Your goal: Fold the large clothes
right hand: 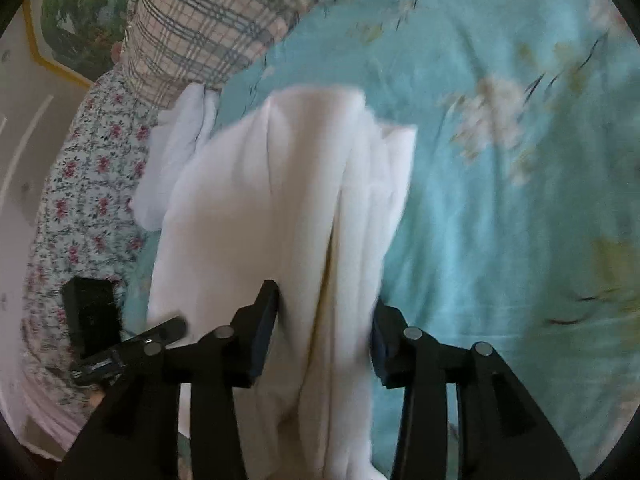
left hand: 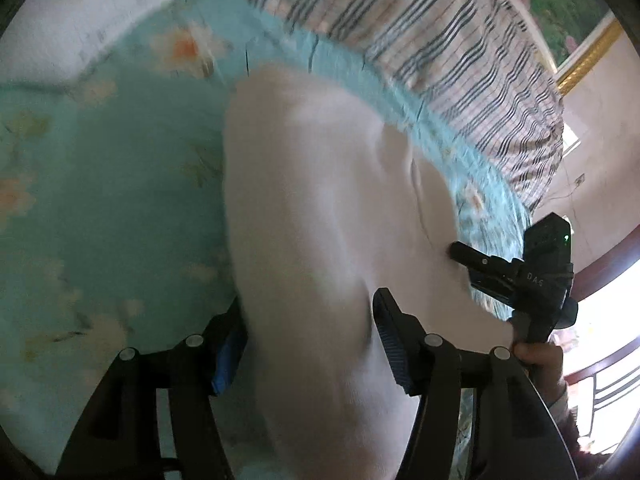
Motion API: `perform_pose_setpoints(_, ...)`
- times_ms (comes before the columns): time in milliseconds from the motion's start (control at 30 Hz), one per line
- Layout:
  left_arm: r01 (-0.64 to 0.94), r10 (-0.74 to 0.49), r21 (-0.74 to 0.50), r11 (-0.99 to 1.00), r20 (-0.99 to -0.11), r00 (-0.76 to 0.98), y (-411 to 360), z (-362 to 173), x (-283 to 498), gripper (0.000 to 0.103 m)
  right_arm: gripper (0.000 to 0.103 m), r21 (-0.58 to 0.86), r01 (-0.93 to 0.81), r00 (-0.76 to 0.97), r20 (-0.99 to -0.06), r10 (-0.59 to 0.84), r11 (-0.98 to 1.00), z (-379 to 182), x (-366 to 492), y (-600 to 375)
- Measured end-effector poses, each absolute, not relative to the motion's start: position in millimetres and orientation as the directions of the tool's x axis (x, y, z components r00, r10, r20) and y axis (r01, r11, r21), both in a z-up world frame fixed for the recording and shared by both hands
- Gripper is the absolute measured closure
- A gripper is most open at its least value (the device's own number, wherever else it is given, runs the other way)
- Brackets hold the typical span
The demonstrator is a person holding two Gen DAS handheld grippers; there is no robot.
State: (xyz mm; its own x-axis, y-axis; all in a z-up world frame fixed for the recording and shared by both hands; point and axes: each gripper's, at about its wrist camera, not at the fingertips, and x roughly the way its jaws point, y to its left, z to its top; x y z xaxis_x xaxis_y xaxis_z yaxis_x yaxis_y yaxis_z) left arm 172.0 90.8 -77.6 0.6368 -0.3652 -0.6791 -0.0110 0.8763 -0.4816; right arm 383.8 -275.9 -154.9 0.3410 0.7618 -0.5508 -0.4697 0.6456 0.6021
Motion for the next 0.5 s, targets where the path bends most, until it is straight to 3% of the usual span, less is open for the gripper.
perform_pose_setpoints(200,0.048,-0.381,-0.522,0.851,-0.552,0.741,107.5,-43.3,155.1,0.043,0.06,0.553,-0.537,0.413,-0.486,0.77,0.637,-120.3,372.1,-279.2)
perform_pose_setpoints(367,0.081,-0.394,-0.494,0.866,-0.573,0.719,95.7,-51.2,166.4,0.052,0.06,0.495,-0.516,0.396,-0.586,0.707,0.699,-133.9,379.8,-253.0)
perform_pose_setpoints(467,0.097,-0.404,-0.486,0.869,-0.582,0.706,87.6,-62.7,171.1,0.053,0.064,0.52,-0.51,0.362,-0.593,0.72,0.685,-144.7,382.9,-246.5)
perform_pose_setpoints(500,0.1,-0.401,-0.478,0.873,-0.584,0.705,86.2,-64.6,170.4,0.053,0.075,0.52,-0.511,0.355,-0.598,0.719,0.685,-146.9,383.1,-244.9)
